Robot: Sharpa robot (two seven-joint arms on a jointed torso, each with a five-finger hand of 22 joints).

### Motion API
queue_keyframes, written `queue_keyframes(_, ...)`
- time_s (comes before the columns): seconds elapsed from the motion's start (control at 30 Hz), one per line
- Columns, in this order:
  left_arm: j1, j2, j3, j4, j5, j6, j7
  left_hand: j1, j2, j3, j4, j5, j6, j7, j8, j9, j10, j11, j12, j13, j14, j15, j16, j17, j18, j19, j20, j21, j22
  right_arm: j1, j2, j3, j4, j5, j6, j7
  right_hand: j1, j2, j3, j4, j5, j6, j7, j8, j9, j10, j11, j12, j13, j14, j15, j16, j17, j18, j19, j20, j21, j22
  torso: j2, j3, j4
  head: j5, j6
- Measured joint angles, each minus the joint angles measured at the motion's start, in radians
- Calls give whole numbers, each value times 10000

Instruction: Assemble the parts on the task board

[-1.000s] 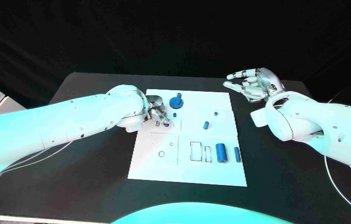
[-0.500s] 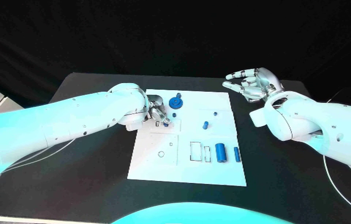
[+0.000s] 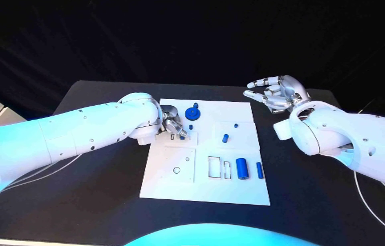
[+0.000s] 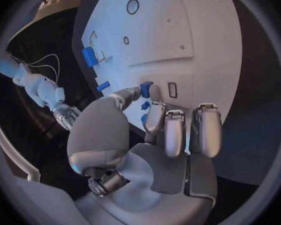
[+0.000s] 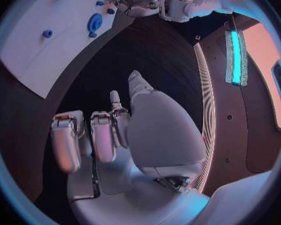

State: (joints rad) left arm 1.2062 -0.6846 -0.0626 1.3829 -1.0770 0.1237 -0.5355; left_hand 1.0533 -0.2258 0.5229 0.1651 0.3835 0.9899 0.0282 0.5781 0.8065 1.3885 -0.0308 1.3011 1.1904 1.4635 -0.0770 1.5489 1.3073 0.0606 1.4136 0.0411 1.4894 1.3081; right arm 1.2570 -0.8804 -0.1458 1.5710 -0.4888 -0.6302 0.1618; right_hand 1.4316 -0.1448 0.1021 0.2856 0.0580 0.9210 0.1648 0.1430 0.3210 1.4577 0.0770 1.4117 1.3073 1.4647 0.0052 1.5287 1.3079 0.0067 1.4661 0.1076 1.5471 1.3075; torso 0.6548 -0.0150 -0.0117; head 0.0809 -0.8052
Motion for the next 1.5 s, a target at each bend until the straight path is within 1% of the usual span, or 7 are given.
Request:
queue_keyframes(0.13,-13,-19,-6,8,-6,-35,-4,-22,-22,-398,397,-49,-14,41,-57,4,0,1,0,0,0,0,0,0,-1,0,0,-34,0,0,0,-1,-6,2,-4,0,-1,1,0,0,0,-35,-36,0,0,0,0,0,0,0,0,0,0,1,0,0,0,-1,0,-5,3,-1,2)
queue_keyframes(0.33,-37,-77,18,62,-11,-88,-5,48,-91,-990,1027,-855,-12,43,-73,16,-1,2,0,60,0,1,0,0,0,0,1,-33,-1,-2,0,-2,-18,5,-10,0,-54,51,-27,27,0,-35,-36,0,-1,1,0,-39,0,0,0,-41,-1,0,0,0,-50,-1,0,-7,2,2,9)
queue_keyframes(0.47,-54,-127,32,126,-12,-141,-6,45,-88,-1203,1265,-1102,21,76,-94,24,-1,2,0,78,-1,1,0,0,0,-1,0,-34,-1,-4,0,-2,-26,7,-13,-1,-93,12,-27,27,0,-35,-35,0,-1,-4,4,-64,0,0,0,-41,-1,1,0,0,-65,-2,0,-6,2,-8,24)
queue_keyframes(0.67,-88,-221,106,255,-5,-253,-26,-53,9,-1550,1279,-1245,20,76,-125,39,-1,3,0,66,-1,2,0,0,0,-1,0,-34,-2,-19,0,-3,-48,11,-17,-1,-92,12,-27,27,0,-35,-35,0,-2,-36,36,-84,0,0,0,-41,-2,0,0,0,-98,3,-3,-12,2,-24,46)
queue_keyframes(1.0,-27,-375,416,556,7,-419,-52,-153,111,-1781,1287,-1364,20,76,-124,58,-1,3,0,65,-1,2,0,0,-1,-1,1,-33,-3,-52,2,-5,-101,20,-19,-1,-136,56,-84,27,0,-35,-35,0,-2,-72,0,-83,0,0,0,-77,-3,0,0,0,-137,6,-11,-7,-1,-13,95)
queue_keyframes(1.23,271,-560,572,757,11,-378,-88,9,272,-1808,1260,-1364,20,75,-124,94,-1,4,-40,42,-1,2,0,3,-1,-1,1,-74,-4,-61,0,-6,-151,36,-19,0,-136,56,-83,27,0,-35,-35,0,-3,-72,0,-83,0,0,0,-77,-4,0,0,0,-136,5,-11,0,-2,-16,127)
queue_keyframes(1.5,700,-712,625,803,13,-161,-173,761,485,-1739,1214,-1296,-70,93,-124,124,-96,27,-126,-45,-1,3,0,7,-1,-40,-37,-159,-4,-66,0,-6,-176,56,-20,2,-136,56,-83,27,0,-62,-8,9,-4,-71,0,-82,0,0,0,-77,-5,0,0,0,-136,4,-5,6,-1,-4,151)
